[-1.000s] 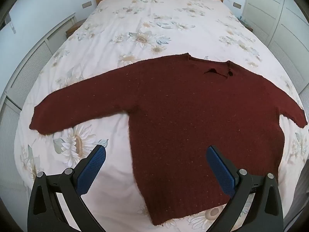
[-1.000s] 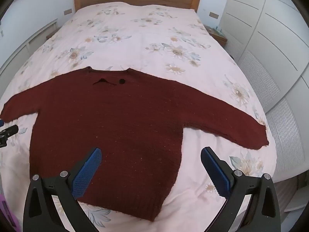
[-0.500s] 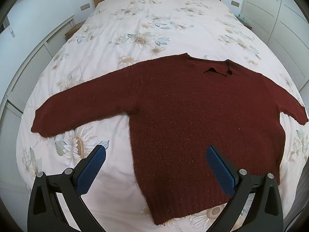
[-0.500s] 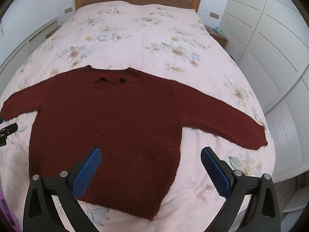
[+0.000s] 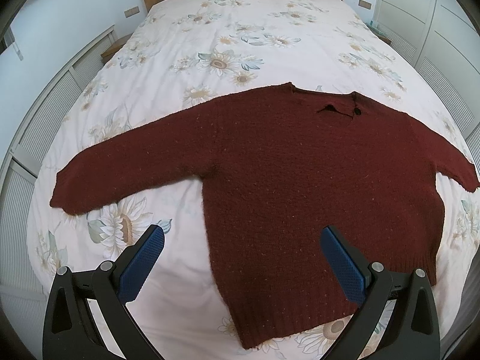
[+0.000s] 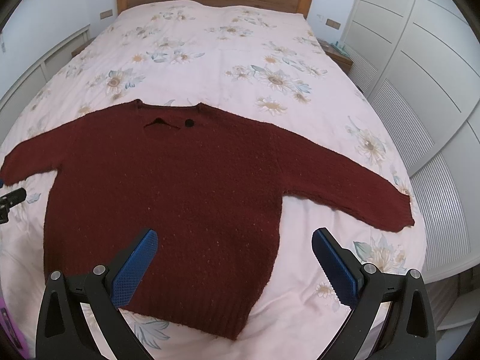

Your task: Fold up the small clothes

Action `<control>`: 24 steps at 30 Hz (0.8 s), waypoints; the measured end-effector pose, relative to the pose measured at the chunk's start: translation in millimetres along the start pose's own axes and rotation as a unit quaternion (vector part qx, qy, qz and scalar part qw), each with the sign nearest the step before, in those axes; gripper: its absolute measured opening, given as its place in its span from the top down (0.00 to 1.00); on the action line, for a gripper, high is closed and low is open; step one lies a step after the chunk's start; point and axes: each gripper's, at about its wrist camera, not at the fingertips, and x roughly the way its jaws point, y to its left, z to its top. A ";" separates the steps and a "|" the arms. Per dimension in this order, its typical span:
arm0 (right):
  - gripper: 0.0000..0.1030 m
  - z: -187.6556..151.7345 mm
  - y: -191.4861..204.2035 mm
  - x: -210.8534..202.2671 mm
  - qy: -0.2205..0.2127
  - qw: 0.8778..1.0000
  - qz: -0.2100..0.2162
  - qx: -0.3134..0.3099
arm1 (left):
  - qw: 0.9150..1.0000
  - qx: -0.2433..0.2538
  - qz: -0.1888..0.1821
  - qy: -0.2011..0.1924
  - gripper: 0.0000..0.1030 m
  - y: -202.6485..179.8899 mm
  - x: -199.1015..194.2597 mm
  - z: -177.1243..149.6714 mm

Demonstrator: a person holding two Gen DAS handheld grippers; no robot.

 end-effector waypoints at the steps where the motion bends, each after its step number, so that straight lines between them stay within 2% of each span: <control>1: 0.01 -0.2 -0.3 0.1 0.001 1.000 0.000 -0.001 | 1.000 0.000 0.000 0.000 0.01 0.1 -0.3 -0.1; 24: 0.01 -6.2 -0.2 10.0 0.020 1.000 -0.009 -0.008 | 1.000 0.000 0.002 0.008 0.01 3.4 3.7 -1.4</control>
